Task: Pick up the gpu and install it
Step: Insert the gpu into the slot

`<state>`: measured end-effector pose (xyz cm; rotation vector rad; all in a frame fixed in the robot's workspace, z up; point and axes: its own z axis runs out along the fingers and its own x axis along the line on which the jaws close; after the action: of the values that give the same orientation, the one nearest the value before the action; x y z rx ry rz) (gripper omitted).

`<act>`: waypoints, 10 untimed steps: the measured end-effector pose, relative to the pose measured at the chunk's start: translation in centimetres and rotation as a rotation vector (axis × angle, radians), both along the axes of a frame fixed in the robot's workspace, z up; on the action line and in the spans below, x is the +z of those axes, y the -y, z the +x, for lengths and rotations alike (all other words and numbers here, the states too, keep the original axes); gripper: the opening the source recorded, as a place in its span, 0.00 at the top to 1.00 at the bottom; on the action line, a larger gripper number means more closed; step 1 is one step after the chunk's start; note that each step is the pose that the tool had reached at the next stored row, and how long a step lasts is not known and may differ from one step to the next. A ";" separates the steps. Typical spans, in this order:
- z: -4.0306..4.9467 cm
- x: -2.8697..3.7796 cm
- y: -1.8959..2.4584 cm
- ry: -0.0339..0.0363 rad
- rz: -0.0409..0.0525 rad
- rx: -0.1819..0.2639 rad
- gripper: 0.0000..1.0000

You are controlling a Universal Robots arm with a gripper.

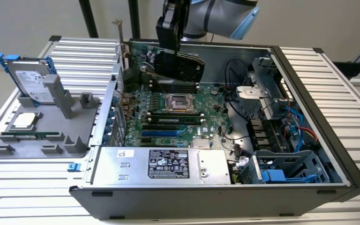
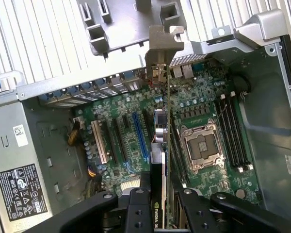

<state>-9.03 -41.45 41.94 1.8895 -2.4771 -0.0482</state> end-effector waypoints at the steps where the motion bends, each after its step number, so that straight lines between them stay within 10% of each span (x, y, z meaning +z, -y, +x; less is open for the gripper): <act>1: 0.00 0.00 0.00 0.0000 0.0000 0.006 1.00; 10: 0.30 0.00 0.00 -0.0002 0.0000 0.060 1.00</act>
<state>-8.73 -41.46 41.94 1.9625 -2.4183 -0.0471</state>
